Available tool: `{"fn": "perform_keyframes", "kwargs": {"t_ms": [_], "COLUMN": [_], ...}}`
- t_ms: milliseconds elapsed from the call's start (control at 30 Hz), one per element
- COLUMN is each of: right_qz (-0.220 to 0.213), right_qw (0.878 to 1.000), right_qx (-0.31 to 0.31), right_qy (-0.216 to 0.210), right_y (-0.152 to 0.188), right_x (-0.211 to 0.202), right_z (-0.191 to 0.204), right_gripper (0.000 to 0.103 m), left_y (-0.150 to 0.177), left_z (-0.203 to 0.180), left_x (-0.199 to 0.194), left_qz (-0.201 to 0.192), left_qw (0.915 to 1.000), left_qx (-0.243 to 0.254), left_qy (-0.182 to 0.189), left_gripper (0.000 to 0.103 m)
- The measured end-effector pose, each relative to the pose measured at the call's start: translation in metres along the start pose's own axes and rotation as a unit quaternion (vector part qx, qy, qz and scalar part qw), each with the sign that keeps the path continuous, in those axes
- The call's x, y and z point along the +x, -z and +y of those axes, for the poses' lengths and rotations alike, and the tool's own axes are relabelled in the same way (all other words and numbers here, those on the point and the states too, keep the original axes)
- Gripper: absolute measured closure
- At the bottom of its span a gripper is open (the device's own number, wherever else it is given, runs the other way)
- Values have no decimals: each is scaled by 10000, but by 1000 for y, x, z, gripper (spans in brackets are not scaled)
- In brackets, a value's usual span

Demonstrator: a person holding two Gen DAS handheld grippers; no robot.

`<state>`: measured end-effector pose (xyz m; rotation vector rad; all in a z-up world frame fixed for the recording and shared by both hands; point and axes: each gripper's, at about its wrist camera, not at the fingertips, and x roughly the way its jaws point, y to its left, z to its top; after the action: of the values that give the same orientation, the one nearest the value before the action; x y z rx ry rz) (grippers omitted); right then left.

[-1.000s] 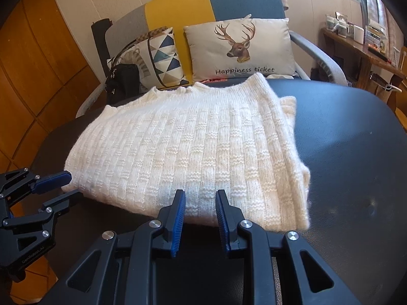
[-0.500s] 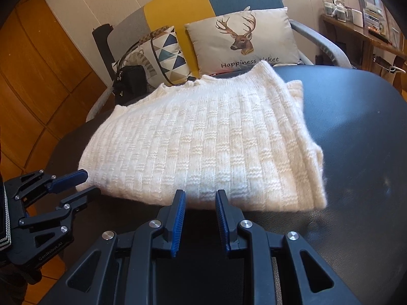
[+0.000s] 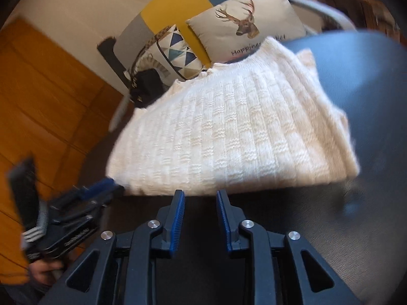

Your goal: Fold clothes

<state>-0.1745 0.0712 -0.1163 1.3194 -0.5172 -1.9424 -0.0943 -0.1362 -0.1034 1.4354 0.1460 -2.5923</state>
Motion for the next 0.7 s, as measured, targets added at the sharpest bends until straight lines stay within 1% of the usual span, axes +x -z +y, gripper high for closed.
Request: {"fn": "perform_keyframes", "kwargs": {"t_ms": [67,100,167,267,367,433,467,500,567,600,667,700], "right_qz": [51,89,169,173,109,56,32,8,-41,-53,-64,-71], "right_qw": [9975,9955,9914,9903,9886,9866,9854,9841,9814,9796,9761,9749], "right_qx": [473,659,959,1168,1399,1584,1669,1748,1906,1993,2153,2210], "right_qy": [-514,-679,-880,-736,-542,-382,-333,-301,-237,-239,-271,-274], "right_y": [1,2,4,6,4,2,1,0,-1,-1,-2,-2], "right_x": [-1,0,5,12,15,17,18,19,22,23,28,30], "right_z": [-11,-15,-22,-27,-35,-41,-44,-46,-51,-53,-57,-58], "right_gripper": [74,74,70,70,69,68,66,65,65,63,63,63], "left_y": [10,16,27,40,46,46,46,46,46,46,46,47], "left_z": [21,32,54,90,118,124,127,130,136,139,144,147], "left_x": [3,3,4,-1,-8,-6,-4,-3,-1,0,3,4], "left_qz": [53,51,47,-137,-378,-421,-442,-464,-506,-528,-570,-591], "left_qw": [9996,9991,9973,9917,9874,9880,9882,9884,9886,9886,9885,9884], "left_qx": [-263,-422,-737,-1276,-1535,-1486,-1461,-1436,-1385,-1360,-1309,-1284], "left_qy": [21,37,57,28,-108,26,93,160,294,361,495,562], "left_gripper": [71,71,71,71,71,71,67,65,58,57,51,51]}}
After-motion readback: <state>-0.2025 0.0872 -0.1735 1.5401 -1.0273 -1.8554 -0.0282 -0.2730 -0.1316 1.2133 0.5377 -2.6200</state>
